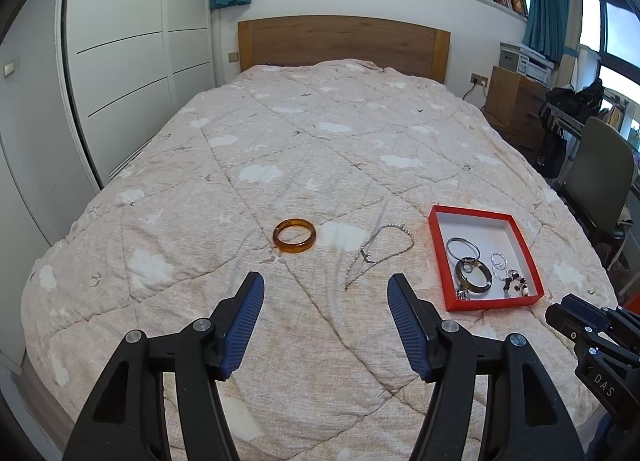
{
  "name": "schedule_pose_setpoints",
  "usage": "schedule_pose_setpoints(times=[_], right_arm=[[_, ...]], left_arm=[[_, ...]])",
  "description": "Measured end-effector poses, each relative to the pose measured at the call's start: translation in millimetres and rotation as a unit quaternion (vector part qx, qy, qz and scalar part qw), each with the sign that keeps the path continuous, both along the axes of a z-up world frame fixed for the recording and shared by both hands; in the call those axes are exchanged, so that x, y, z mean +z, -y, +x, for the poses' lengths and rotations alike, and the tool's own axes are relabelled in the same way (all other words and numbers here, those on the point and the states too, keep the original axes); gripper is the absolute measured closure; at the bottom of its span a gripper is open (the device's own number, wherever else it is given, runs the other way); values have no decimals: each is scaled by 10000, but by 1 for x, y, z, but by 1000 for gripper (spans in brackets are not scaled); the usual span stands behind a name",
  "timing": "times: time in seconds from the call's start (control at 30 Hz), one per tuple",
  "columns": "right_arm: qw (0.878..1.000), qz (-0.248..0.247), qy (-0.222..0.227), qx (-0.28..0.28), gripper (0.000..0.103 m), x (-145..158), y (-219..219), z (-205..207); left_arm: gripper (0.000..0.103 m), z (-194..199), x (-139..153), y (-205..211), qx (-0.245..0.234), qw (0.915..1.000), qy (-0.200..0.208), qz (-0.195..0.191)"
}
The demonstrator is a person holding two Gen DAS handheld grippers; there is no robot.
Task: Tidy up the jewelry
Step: 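Open both tools in the red box and lift them away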
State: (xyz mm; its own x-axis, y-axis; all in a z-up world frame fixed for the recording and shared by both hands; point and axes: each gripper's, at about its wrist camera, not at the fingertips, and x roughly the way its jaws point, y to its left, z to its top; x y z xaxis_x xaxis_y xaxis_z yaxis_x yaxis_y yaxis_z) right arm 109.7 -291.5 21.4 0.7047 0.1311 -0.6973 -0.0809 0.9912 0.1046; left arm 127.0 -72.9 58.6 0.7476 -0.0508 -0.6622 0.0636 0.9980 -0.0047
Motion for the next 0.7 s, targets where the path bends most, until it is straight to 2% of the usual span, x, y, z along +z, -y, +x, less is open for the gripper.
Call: schedule_pose_setpoints(times=[0.13,0.23,0.5,0.7], right_arm=[[9999,-126,42,67,78,6,-13,-8],[9997,-220,53,135,66,9,-23,-11],[9988,-353,28,342,65,11,-49,-15],[9978,-361,-114,551,65,1,-63,-9]], left_arm=[[33,-8,0,-14,81,9999,52,-92],[31,-11,-2,-23,124,9998,75,-147],[29,-16,-6,-48,295,9990,189,-285],[29,-11,-12,-61,485,9981,176,-329]])
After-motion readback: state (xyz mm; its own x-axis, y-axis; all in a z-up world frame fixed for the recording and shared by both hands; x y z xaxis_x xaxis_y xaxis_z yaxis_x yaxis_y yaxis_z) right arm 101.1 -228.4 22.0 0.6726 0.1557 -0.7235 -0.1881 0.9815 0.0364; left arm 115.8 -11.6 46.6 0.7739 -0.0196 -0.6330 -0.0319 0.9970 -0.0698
